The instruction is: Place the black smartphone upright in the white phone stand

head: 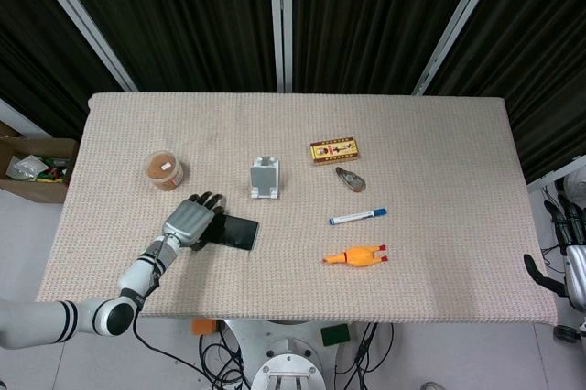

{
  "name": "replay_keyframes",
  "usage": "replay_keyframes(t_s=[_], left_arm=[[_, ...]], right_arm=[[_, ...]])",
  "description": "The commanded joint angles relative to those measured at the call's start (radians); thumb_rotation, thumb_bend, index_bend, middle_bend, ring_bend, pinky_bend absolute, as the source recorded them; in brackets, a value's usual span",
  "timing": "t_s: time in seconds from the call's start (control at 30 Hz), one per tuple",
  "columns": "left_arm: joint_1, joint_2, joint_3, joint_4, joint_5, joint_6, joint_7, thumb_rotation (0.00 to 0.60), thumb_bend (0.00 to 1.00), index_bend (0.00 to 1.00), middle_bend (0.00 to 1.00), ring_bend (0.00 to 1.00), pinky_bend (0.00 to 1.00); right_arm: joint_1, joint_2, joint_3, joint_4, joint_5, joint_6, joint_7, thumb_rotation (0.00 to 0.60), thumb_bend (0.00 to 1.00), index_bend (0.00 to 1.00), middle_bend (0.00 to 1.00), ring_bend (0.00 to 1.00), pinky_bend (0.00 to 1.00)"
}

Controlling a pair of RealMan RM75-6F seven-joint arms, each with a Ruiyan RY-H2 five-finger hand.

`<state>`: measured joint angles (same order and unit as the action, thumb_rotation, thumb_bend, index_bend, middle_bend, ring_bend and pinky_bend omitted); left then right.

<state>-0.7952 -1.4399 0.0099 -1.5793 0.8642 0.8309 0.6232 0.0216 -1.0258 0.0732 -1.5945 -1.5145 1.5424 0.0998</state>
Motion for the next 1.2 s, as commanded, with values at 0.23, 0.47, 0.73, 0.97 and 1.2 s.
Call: replay_keyframes(t_s=[0.23, 0.47, 0.73, 0.97, 1.2], left_arm=[[0.04, -0.004, 0.007, 0.022, 0.147, 0.064, -0.101, 0.6, 0.25, 0.64, 0.11, 0.0, 0.16], [0.077, 0.018, 0.02, 0.039, 0.279, 0.078, -0.234, 0.6, 0.35, 0.67, 0.31, 0.07, 0.18], [0.081, 0.034, 0.02, 0.036, 0.315, 0.077, -0.233, 0.6, 0.39, 0.69, 0.53, 0.33, 0.44], [0.085, 0.036, 0.015, 0.047, 0.361, 0.079, -0.261, 0.6, 0.4, 0.71, 0.65, 0.5, 0.58], [0.093, 0.059, 0.009, 0.037, 0.422, 0.087, -0.334, 0.6, 0.4, 0.72, 0.68, 0.57, 0.6]], right_arm=[[0.004, 0.001, -0.002, -0.004, -0.002, -0.008, -0.006, 0.6, 0.36, 0.0, 0.0, 0.0, 0.0], [0.006, 0.001, -0.004, -0.004, 0.0, -0.015, -0.003, 0.6, 0.36, 0.0, 0.0, 0.0, 0.0], [0.007, -0.001, -0.004, -0.003, -0.001, -0.015, -0.004, 0.6, 0.36, 0.0, 0.0, 0.0, 0.0], [0.005, -0.001, -0.005, 0.001, 0.0, -0.012, 0.002, 0.6, 0.36, 0.0, 0.0, 0.0, 0.0], [0.002, 0.001, -0.006, 0.004, -0.001, -0.008, 0.008, 0.6, 0.36, 0.0, 0.0, 0.0, 0.0]])
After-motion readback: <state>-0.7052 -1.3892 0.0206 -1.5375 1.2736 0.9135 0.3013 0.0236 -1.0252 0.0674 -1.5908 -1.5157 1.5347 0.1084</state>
